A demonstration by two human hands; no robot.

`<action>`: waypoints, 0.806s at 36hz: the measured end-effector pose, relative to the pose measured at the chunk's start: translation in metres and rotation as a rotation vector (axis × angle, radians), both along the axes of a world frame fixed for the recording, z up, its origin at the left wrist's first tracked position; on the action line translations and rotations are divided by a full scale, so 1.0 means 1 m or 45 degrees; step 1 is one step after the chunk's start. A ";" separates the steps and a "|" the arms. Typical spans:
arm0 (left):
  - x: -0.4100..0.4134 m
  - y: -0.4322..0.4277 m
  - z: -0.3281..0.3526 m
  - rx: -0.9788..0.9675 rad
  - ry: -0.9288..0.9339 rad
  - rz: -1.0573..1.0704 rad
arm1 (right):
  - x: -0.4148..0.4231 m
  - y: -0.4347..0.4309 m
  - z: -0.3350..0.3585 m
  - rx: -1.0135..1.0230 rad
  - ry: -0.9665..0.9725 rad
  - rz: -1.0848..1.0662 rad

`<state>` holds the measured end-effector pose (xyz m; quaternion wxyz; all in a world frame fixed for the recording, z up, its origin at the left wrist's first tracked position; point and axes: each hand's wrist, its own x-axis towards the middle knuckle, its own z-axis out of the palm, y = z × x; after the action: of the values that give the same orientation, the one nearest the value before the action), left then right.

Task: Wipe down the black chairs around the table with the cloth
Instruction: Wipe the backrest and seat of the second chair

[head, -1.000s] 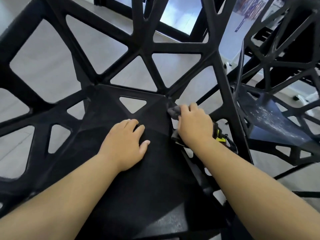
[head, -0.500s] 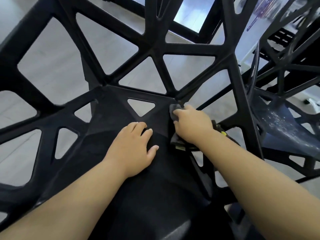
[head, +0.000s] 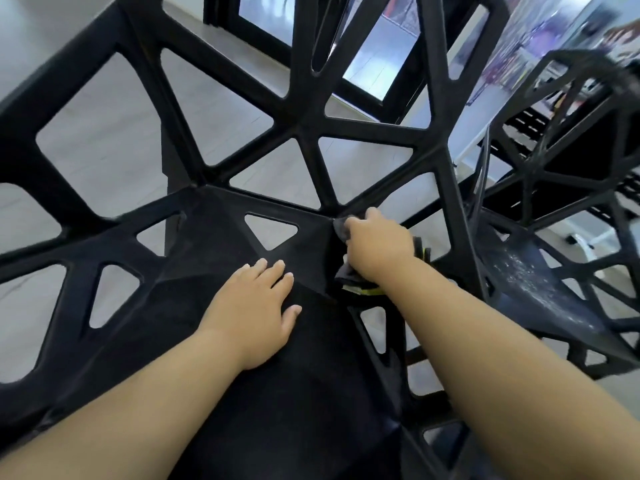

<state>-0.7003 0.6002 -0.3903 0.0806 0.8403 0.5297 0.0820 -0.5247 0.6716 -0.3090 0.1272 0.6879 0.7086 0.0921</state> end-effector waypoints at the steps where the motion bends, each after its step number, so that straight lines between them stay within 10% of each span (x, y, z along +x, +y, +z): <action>1: 0.000 0.000 0.001 -0.003 0.018 0.001 | 0.007 -0.002 0.007 0.046 -0.018 0.001; 10: 0.017 0.010 0.009 0.057 0.163 0.022 | 0.046 0.015 0.090 0.652 -0.059 -0.135; 29: 0.016 0.020 -0.015 0.365 -0.062 0.067 | -0.010 0.024 -0.016 0.081 -0.008 -0.031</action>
<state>-0.6841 0.6204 -0.4058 -0.0296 0.8268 0.5324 0.1793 -0.5344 0.6960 -0.3254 0.1085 0.6999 0.6965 0.1151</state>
